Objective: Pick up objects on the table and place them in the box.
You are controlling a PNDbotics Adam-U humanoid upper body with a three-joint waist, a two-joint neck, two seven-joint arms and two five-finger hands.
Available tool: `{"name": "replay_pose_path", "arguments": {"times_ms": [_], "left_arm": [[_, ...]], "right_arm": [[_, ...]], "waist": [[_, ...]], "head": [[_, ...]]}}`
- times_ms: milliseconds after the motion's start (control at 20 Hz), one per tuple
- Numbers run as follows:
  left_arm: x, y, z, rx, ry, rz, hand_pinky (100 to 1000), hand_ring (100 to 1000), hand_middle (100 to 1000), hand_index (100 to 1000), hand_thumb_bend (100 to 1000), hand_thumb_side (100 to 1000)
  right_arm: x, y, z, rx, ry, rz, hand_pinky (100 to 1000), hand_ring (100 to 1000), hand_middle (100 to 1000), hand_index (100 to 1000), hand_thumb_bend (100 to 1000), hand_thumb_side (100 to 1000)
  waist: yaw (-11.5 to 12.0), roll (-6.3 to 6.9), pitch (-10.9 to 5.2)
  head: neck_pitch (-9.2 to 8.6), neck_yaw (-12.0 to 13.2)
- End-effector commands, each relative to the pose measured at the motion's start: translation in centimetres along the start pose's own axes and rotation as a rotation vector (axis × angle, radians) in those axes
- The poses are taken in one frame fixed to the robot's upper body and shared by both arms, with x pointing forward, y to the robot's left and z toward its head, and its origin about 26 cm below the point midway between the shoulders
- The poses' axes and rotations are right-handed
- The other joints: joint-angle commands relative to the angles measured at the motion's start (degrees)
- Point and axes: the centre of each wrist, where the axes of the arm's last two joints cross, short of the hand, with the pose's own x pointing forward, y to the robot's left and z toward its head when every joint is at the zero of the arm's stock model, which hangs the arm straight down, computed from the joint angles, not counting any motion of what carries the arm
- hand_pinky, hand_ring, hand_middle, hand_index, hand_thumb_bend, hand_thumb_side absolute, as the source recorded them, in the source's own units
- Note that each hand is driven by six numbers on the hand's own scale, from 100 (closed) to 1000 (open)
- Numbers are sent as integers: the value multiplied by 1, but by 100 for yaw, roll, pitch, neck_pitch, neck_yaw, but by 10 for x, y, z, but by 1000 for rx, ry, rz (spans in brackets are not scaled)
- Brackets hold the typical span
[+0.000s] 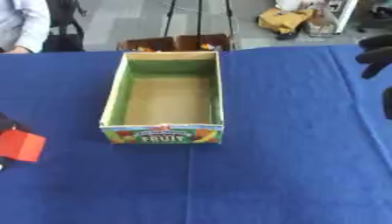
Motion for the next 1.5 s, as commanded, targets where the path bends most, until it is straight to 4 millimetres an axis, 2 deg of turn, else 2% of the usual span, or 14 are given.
{"name": "replay_pose_path", "arguments": {"times_ms": [50, 200, 500, 900, 1200, 1500], "left_arm": [[3, 31, 13, 97, -8, -25, 270, 469, 414, 633, 100, 285], [12, 53, 17, 171, -44, -41, 256, 460, 407, 628, 100, 245], [26, 93, 15, 290, -118, -39, 243, 449, 401, 626, 100, 244], [38, 136, -16, 396, -212, 37, 221, 431, 389, 618, 100, 246], [43, 146, -51, 404, -238, 103, 210, 422, 382, 612, 100, 246], [45, 133, -94, 342, -217, 175, 209, 423, 381, 610, 100, 269]], "right_arm": [[3, -8, -4, -10, -19, 28, 652, 712, 411, 668, 309, 1000], [3, -8, -4, -11, -16, 30, 653, 712, 411, 668, 306, 1000], [3, -8, -4, -5, -13, 29, 655, 712, 409, 667, 306, 1000], [4, -6, -8, -4, -33, 11, 656, 713, 409, 667, 301, 1000], [4, -5, -12, -6, -49, -3, 658, 714, 407, 667, 305, 1000], [5, -3, -17, -11, -66, -18, 658, 714, 405, 666, 303, 1000]], "waist": [[11, 103, -72], [8, 128, -89], [-50, 199, -119], [-302, 313, -111], [-510, 403, -51], [-672, 439, 7]], "head": [[-11, -29], [3, -33], [10, -20], [-82, 65], [-216, 170], [-354, 255]]}}
